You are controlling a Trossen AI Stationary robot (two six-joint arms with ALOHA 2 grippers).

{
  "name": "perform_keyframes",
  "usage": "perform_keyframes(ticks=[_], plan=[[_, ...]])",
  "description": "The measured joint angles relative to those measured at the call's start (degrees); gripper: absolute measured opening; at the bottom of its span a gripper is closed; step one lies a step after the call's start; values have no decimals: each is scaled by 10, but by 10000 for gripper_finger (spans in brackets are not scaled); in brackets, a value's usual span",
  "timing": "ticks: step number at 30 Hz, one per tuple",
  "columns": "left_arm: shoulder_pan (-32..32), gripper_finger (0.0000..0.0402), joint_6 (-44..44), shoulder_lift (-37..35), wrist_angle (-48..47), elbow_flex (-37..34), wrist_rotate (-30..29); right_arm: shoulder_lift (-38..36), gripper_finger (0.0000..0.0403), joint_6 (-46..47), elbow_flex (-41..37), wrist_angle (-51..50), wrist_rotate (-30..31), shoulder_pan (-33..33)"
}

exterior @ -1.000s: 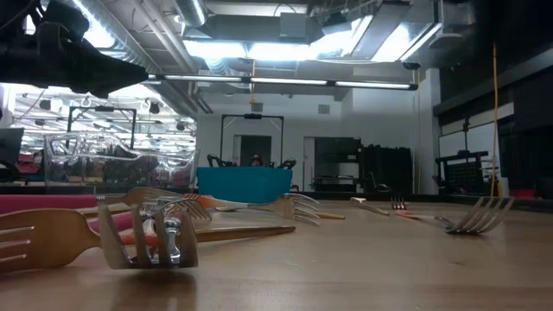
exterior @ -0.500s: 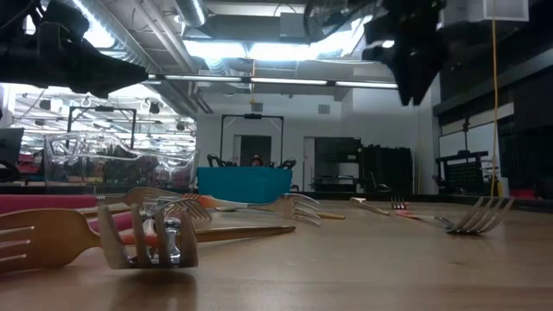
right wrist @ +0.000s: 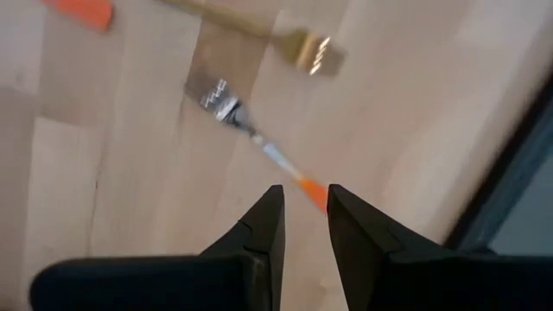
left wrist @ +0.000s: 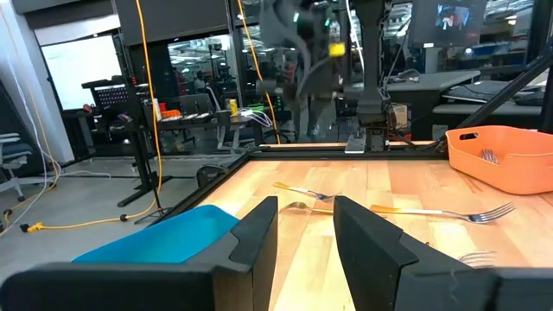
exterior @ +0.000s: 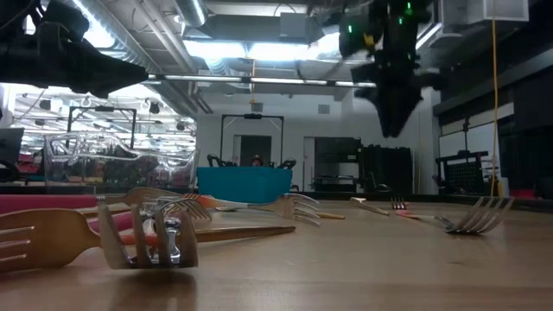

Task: Sort silverware by color (type)
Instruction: Put the orange fork into the blue bin

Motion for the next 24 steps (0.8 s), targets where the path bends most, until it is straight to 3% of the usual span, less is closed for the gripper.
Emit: perform_keyframes(ticks=[11,24], plan=[[0,109,0,0,0,0,0,0,78,-80,-137,148,-24,-52],[0,109,0,0,0,0,-1,0,78,-103,-190,217,-40,-50]])
